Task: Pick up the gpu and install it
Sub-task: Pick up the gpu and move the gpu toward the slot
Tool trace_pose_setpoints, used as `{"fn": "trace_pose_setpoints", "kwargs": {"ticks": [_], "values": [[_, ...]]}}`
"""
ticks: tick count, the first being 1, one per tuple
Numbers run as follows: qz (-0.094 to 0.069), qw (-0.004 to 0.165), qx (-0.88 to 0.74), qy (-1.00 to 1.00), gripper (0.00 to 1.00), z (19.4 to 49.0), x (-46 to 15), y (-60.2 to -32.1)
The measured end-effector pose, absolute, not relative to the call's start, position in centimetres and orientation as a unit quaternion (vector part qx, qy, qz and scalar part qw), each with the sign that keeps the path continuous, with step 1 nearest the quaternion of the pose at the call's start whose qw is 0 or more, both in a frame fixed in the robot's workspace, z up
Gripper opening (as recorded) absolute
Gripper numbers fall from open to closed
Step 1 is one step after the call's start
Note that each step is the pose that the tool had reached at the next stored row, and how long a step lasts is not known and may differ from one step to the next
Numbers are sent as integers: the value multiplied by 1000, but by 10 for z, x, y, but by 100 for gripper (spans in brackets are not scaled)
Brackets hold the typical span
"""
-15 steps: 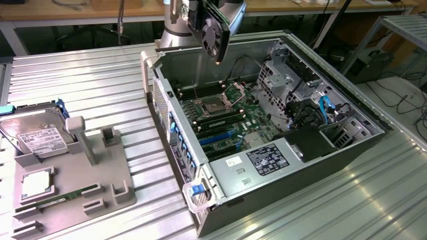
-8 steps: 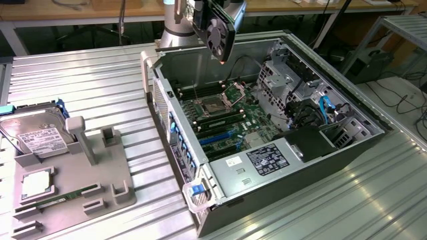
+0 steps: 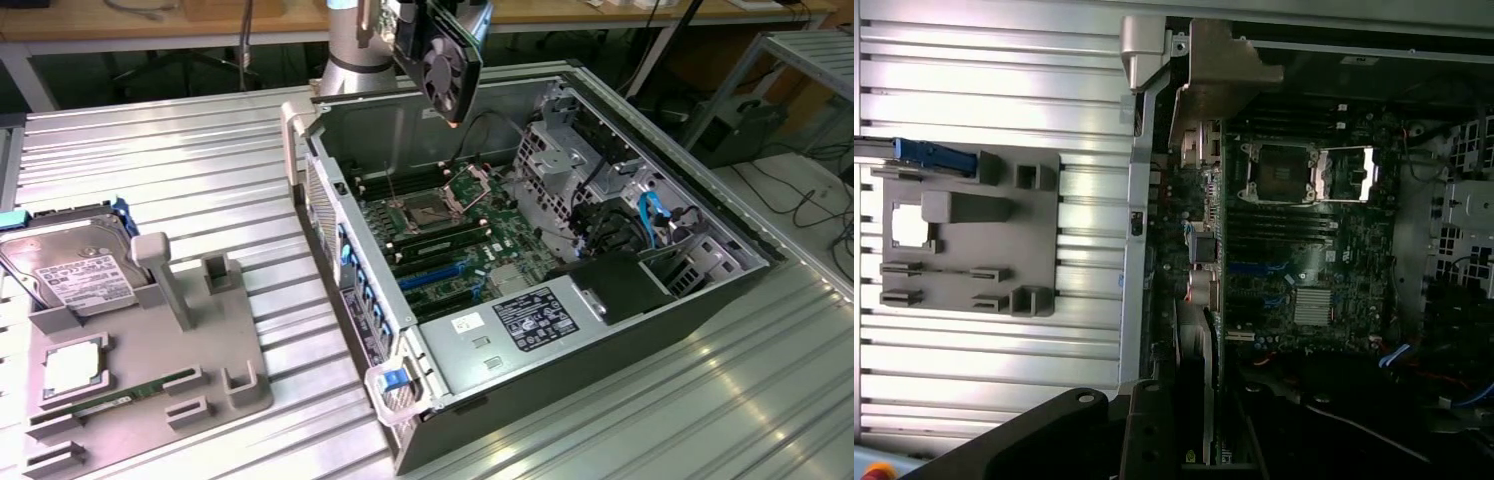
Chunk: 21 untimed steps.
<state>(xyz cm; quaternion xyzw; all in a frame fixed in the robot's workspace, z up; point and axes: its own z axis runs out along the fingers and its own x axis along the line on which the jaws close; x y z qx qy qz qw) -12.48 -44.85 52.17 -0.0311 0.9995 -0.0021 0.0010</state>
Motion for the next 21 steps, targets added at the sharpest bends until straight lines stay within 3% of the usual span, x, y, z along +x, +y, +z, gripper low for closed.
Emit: {"fn": "trace_pose_setpoints", "kwargs": {"ticks": [21], "values": [[-2, 1, -33, 999, 27, 519, -83, -448]]}}
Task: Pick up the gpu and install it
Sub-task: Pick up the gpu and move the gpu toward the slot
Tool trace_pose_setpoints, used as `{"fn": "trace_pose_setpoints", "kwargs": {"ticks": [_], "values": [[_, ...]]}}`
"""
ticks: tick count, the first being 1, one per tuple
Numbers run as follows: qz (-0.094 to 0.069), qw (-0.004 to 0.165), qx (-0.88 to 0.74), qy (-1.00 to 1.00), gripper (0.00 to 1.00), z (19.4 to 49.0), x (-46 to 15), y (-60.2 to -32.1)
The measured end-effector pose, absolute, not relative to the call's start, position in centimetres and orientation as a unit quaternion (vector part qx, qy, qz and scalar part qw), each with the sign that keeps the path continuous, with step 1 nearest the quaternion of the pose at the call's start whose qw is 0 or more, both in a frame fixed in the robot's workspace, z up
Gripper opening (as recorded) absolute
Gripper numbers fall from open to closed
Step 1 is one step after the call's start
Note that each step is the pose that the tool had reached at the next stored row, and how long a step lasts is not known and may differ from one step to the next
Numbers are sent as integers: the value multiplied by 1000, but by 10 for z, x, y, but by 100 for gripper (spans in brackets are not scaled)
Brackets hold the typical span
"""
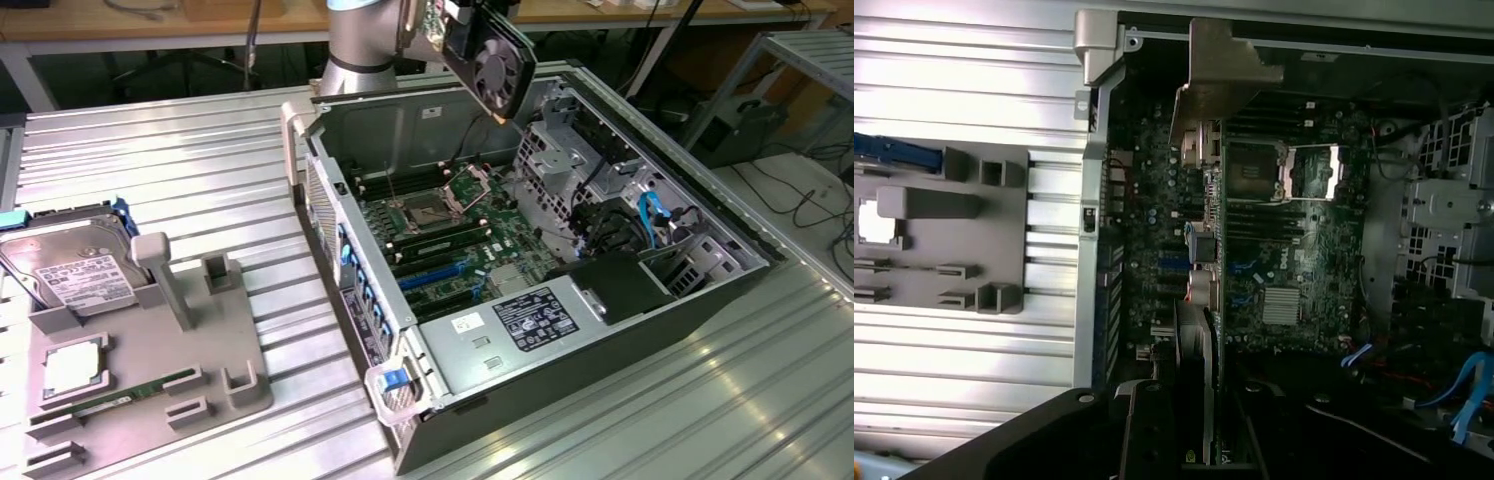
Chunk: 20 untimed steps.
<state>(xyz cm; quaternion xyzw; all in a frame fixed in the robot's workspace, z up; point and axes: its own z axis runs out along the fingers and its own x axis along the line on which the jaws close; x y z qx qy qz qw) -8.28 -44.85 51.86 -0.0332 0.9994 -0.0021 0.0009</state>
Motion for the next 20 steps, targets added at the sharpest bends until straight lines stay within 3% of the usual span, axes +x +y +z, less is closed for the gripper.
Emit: {"fn": "trace_pose_setpoints", "kwargs": {"ticks": [20], "values": [[-2, 1, -22, 1000, 27, 513, -33, -448]]}}
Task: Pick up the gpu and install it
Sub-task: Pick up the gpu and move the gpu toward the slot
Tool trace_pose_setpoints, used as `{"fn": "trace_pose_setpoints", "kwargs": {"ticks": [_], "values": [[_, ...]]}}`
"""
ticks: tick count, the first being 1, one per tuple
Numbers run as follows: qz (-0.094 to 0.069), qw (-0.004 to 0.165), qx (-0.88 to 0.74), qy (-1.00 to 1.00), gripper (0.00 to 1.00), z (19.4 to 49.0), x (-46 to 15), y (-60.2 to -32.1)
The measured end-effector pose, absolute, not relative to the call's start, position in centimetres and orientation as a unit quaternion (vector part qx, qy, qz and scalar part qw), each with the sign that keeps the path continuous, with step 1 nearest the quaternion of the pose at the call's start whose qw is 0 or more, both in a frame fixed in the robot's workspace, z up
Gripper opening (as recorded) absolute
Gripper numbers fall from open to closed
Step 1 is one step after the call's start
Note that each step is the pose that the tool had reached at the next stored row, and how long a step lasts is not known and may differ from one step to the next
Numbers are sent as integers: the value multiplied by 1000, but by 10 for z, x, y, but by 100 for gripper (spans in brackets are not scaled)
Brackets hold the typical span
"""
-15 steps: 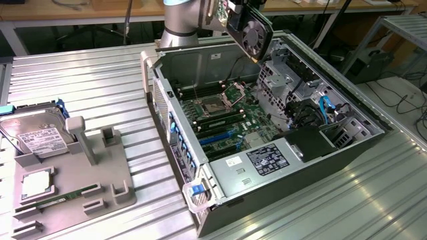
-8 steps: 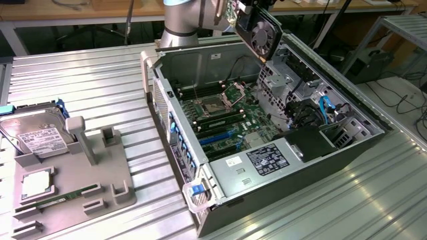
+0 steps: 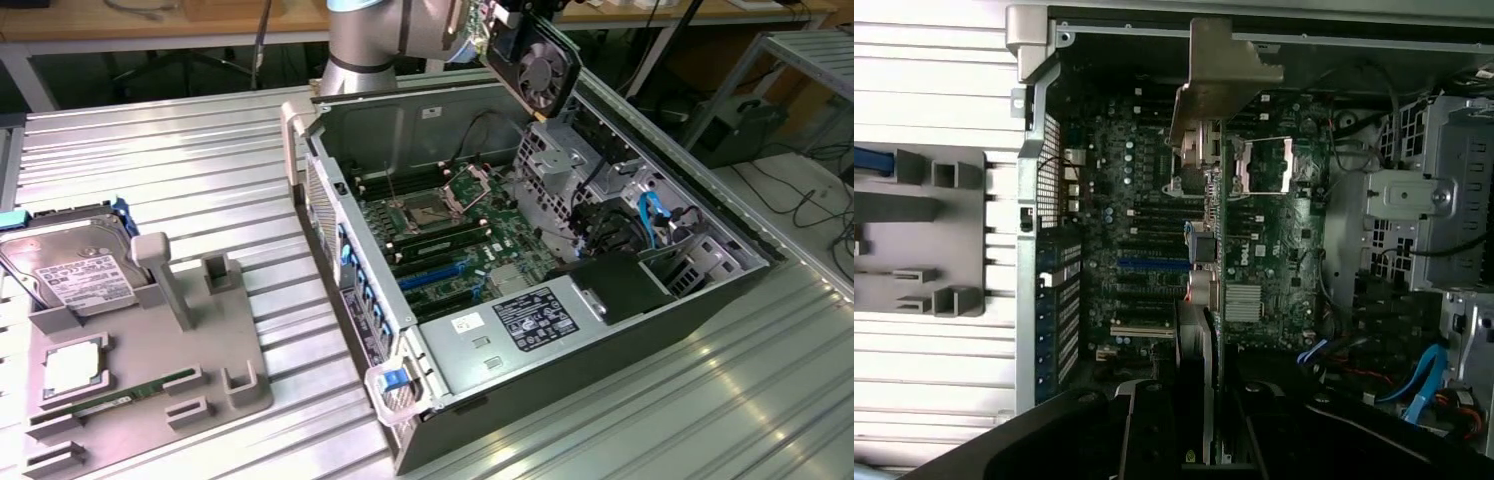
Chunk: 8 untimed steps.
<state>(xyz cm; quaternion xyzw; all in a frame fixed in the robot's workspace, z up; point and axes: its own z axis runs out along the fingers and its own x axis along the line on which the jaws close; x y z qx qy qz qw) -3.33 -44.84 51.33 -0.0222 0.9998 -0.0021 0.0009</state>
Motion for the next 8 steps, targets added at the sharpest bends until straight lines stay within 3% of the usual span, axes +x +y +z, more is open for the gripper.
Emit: {"fn": "trace_pose_setpoints", "kwargs": {"ticks": [8], "values": [[-2, 1, -21, 1000, 27, 512, -8, -448]]}}
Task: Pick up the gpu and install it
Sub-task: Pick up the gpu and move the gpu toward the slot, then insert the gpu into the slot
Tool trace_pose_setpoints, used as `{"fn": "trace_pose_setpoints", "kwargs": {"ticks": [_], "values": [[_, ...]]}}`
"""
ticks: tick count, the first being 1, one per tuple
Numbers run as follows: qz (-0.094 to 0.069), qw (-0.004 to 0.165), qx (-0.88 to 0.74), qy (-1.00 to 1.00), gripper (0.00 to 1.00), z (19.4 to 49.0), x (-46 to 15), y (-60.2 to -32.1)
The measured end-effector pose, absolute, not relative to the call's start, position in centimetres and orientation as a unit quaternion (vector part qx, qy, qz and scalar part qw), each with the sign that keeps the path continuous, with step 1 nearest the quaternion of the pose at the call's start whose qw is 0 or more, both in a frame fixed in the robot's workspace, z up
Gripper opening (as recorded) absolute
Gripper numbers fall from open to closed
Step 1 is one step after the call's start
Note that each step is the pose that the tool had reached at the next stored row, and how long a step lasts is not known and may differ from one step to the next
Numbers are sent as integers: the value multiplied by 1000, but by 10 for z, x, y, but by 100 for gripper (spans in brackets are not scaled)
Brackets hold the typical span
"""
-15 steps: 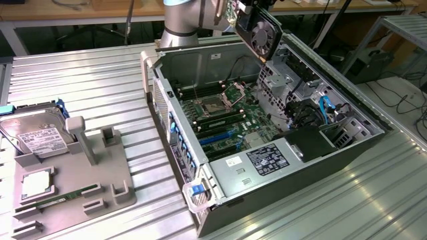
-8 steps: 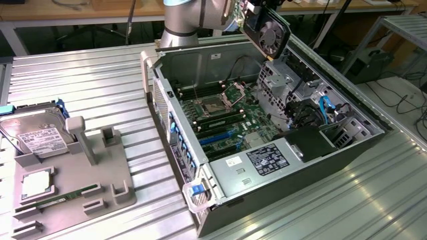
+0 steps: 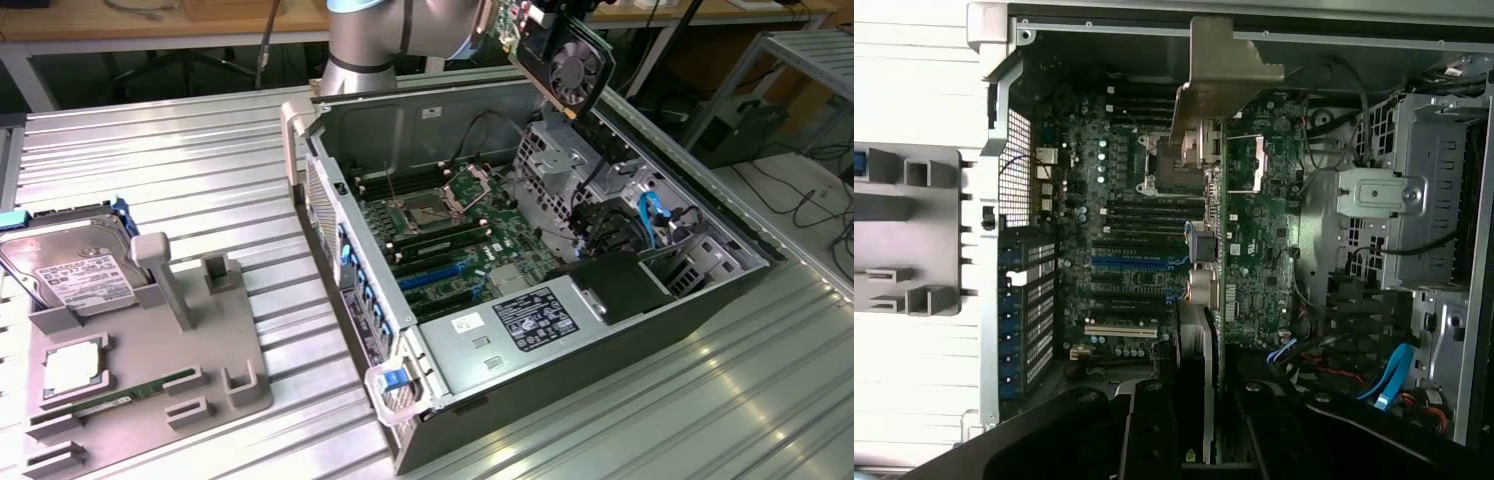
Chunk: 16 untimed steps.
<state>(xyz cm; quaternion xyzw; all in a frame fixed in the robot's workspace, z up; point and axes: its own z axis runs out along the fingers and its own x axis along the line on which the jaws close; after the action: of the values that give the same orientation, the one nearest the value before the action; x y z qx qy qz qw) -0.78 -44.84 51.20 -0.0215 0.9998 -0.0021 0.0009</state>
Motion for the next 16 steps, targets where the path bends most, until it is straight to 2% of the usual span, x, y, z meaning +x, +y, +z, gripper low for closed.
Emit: {"fn": "trace_pose_setpoints", "kwargs": {"ticks": [16], "values": [[-2, 1, -36, 999, 27, 512, -8, -448]]}}
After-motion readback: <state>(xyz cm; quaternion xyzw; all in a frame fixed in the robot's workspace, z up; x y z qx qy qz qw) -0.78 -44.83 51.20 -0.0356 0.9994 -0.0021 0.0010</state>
